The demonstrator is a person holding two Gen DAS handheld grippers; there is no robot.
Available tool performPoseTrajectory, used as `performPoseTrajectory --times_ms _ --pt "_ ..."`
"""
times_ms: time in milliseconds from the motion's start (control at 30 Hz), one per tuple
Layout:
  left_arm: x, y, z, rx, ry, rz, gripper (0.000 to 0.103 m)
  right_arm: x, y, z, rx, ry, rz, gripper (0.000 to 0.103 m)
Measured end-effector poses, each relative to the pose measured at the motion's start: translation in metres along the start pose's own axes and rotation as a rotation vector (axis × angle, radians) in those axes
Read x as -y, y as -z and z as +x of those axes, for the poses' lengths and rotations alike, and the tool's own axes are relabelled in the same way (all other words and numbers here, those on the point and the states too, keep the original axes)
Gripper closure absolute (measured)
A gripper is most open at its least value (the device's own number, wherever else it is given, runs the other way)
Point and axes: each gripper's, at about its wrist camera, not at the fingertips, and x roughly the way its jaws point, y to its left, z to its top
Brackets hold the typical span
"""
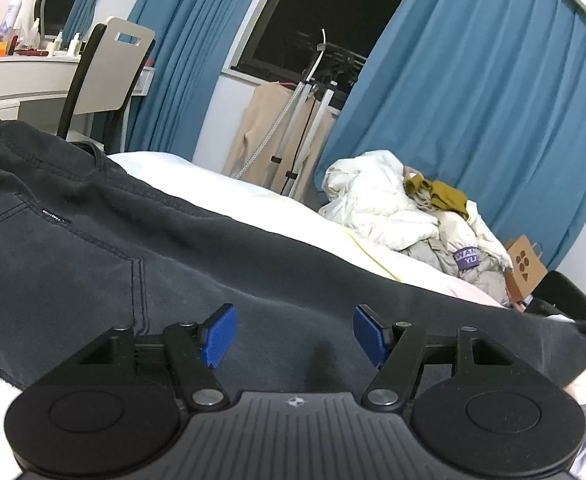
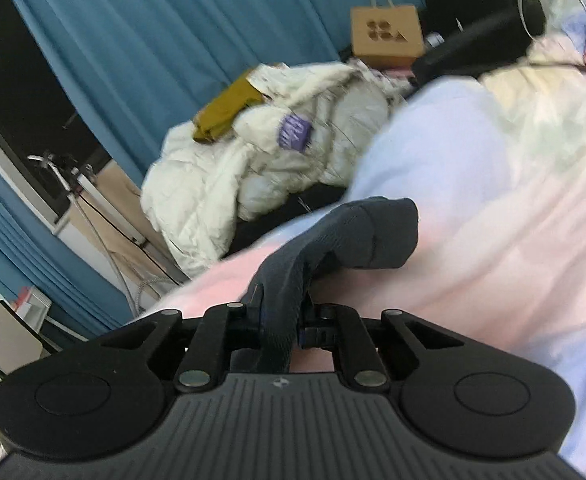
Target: Fold clothes
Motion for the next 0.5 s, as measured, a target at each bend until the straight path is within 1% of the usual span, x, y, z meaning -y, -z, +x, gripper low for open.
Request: performPoseTrajectory --times_ms 133,200,267,400,500 --pt "-0.007 0.005 0.011 -0.062 -0.029 0.01 0.036 0.04 0.024 0.015 -0.062 0.055 0.08 0.09" --pt "-0.007 0.007 0.016 -0.079 -0.045 0.033 0.036 0.048 0.034 0.02 -0.072 0.062 0.104 0.09" --pt "-0.005 0.005 0.019 -0.089 -0.061 0.055 0.036 0.047 0.038 0.019 -0.065 0.062 0.108 0.089" --pt "-0.003 0.002 0.017 -0.087 -0.069 0.067 0.036 0.018 0.032 0.006 -0.015 0.047 0.031 0.089" --pt "-0.005 -0.001 0.013 -0.074 -0.061 0.057 0.036 -0.023 0.025 -0.009 0.05 0.027 -0.085 0.089"
